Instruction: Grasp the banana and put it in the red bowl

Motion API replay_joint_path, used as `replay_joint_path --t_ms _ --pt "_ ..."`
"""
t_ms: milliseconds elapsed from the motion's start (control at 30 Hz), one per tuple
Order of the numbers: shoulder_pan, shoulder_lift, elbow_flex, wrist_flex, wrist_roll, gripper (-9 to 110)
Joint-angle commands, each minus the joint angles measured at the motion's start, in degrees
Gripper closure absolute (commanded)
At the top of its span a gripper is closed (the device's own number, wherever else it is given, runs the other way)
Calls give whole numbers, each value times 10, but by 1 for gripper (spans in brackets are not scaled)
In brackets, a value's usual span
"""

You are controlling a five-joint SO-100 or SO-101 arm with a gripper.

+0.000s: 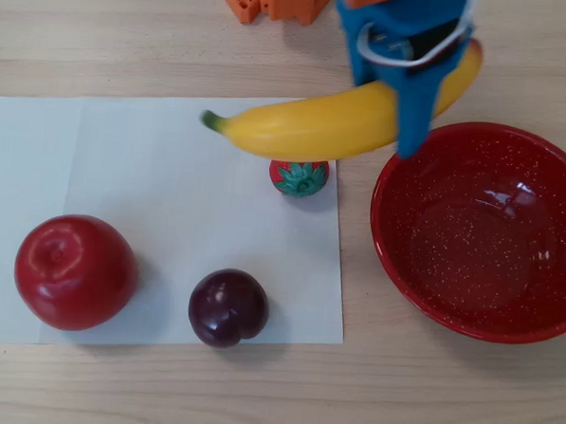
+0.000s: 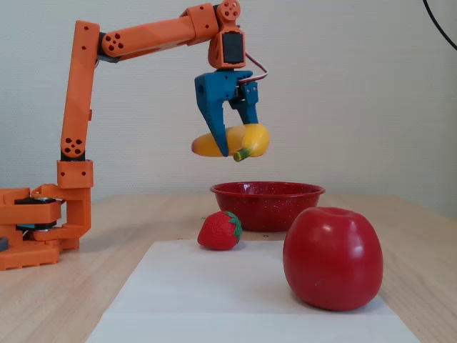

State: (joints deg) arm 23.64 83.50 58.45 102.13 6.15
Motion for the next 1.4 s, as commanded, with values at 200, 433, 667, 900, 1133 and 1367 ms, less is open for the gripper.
replay_joint_path --t_ms 200,433,667,900,1133,1367 --pt "98 98 12 -119 -33 101" --pt "127 91 89 -243 -39 101" --pt "149 81 164 -337 -21 95" --pt "155 76 202 -343 -33 67" --pt "147 69 152 -288 -50 62" --pt "127 69 67 -230 -62 71"
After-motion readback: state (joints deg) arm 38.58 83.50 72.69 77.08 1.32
